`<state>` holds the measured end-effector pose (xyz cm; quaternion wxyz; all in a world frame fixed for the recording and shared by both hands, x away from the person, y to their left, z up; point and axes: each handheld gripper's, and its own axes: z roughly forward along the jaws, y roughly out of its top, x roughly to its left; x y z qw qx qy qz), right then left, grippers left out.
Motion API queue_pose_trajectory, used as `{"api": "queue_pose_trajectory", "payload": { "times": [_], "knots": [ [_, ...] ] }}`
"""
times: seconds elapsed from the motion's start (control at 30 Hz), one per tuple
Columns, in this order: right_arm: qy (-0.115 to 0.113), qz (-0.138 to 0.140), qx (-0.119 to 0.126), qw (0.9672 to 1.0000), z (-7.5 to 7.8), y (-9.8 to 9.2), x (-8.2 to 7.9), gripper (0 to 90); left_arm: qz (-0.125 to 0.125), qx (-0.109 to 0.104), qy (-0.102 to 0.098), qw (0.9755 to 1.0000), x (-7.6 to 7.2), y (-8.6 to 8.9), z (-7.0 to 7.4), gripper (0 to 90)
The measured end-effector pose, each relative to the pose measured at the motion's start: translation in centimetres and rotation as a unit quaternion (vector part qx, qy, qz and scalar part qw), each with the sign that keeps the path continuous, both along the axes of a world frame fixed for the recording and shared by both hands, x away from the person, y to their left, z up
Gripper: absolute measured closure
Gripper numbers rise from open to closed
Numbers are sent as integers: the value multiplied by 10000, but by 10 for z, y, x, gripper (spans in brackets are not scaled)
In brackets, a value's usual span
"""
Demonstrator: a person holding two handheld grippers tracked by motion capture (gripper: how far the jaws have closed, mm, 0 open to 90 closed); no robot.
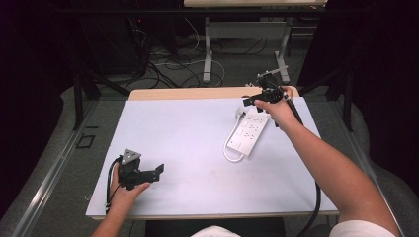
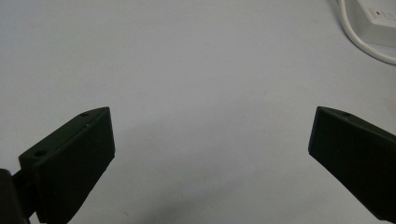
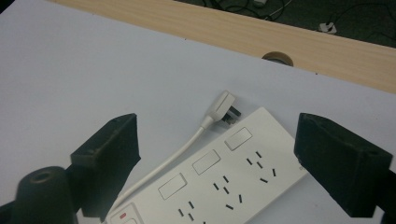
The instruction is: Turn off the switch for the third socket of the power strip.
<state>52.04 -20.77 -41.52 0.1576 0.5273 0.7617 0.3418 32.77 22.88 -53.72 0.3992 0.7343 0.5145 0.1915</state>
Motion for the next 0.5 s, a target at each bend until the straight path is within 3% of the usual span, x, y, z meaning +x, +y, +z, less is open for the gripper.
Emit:
{"api": "queue_pose_trajectory", "payload": {
  "times": [0.2, 0.5],
  "knots": [
    [-65, 41, -29, 10000, 5, -1, -9, 29, 4, 3, -3, 10000, 0, 0, 0, 6],
    [-321, 201, -28, 9993, 11, -2, -30, 18, 19, 14, -15, 10000, 0, -1, -1, 6]
  ]
}}
